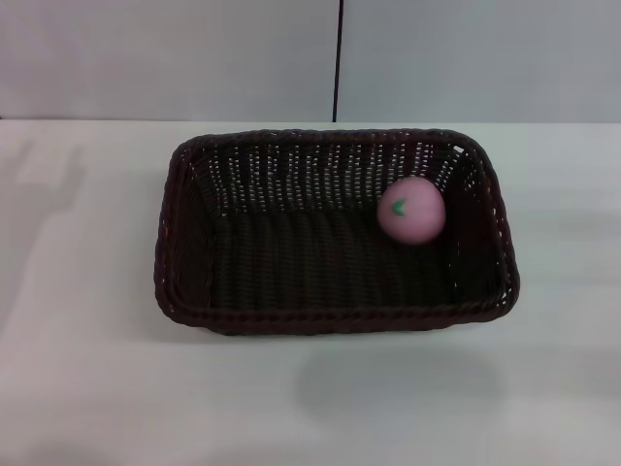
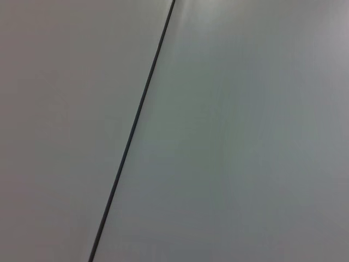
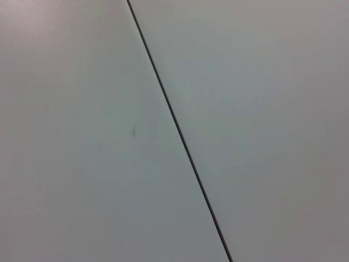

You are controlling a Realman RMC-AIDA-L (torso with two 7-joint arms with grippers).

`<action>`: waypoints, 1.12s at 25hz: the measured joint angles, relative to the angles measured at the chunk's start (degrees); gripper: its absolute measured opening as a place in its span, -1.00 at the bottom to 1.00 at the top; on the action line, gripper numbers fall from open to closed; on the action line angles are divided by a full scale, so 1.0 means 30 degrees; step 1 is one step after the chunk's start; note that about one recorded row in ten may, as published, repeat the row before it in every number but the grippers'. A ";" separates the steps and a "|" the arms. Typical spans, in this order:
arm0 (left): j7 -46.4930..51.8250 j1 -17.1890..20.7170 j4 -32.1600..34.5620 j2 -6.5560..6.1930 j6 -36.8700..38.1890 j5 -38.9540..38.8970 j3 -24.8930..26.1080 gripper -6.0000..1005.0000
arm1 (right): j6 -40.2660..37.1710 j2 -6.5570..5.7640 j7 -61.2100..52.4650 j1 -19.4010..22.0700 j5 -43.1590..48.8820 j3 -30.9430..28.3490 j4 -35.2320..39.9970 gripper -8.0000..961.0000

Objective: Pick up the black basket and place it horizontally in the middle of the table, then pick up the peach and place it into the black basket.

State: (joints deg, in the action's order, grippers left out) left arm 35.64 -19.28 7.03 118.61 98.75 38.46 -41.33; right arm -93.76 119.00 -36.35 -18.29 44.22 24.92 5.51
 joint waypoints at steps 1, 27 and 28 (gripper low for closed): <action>-0.0008 -0.0087 -0.0011 -0.0002 0.0012 -0.0194 0.0010 0.39 | 0.0010 0.0001 0.0006 -0.0032 -0.0008 -0.0079 0.0000 0.15; -0.0045 -0.0116 -0.0383 -0.0017 -0.0022 -0.0694 0.0066 0.39 | 0.0225 0.0002 0.0088 -0.0209 -0.0065 -0.0633 -0.0459 0.15; -0.0045 -0.0109 -0.0386 -0.0016 -0.0016 -0.0695 0.0066 0.39 | 0.0228 0.0001 0.0087 -0.0228 -0.0065 -0.0632 -0.0492 0.15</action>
State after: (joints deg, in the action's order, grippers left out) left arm 35.50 -19.61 5.87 118.56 98.70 36.38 -41.13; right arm -93.08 119.00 -36.09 -18.98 44.03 23.03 4.03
